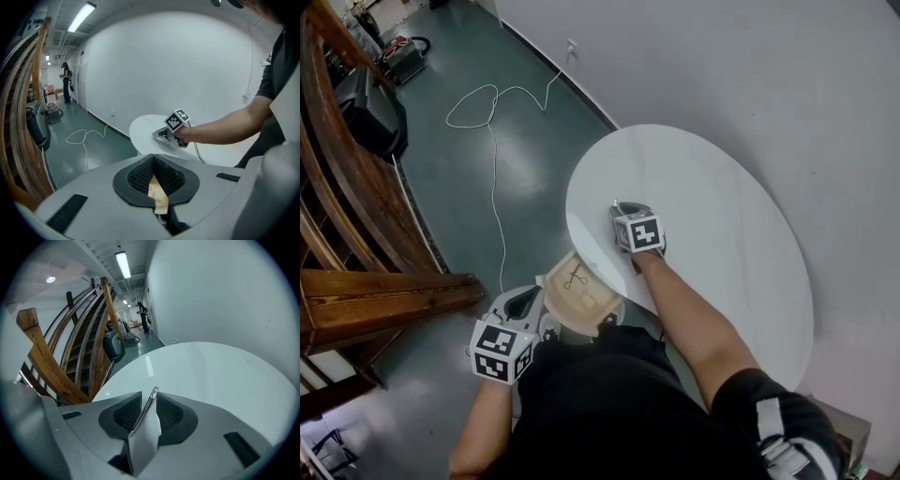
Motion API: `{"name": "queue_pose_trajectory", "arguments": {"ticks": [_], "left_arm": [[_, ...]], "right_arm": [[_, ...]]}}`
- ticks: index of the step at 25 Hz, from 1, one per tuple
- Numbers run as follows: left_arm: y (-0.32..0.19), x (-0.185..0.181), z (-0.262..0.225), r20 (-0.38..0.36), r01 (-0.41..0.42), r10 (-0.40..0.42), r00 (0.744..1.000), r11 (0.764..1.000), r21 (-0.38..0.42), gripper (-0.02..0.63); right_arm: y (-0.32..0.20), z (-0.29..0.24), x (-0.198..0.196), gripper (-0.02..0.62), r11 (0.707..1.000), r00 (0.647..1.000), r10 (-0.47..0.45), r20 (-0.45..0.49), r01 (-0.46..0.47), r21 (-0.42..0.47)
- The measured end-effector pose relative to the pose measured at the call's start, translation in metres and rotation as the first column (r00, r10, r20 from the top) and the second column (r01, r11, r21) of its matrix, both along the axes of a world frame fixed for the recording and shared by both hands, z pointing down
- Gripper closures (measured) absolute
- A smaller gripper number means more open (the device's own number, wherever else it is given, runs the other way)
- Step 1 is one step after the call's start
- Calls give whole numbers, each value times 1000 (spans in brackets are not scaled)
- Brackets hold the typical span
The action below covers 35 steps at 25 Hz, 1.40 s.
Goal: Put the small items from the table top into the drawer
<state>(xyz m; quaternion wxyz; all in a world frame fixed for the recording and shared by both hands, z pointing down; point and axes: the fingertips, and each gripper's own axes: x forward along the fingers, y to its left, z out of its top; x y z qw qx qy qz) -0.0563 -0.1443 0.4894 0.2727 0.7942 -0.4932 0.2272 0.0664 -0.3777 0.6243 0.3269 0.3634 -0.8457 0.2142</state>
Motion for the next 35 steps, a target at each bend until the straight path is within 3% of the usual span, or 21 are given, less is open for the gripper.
{"name": "queue_pose_trajectory", "arguments": {"ticks": [7,10,15,22,30,35], "left_arm": [[10,-12,4,-12,18,-18,1000,1000,-22,591],[11,-20,2,-12,18,-18,1000,1000,-18,591],[10,-30,1,-16,-7,7,1000,1000,-6,591],[12,-39,-2,-22,-73,74,997,997,18,591],[20,-41,-5,-14,-186,187,982,982,43,591],[23,-41,-1,-10,-239,239,971,970,41,591]], "right_arm": [[-2,13,2,517,994,996,70,-52,-74,-75],[-5,14,3,552,996,996,62,-68,-66,-60],[-3,8,5,554,996,994,71,-88,-75,-43],[26,-13,1,554,994,993,106,-53,-107,-26],[64,-48,-3,554,993,996,89,13,-90,72],[106,-55,-5,554,994,998,61,34,-64,90]]}}
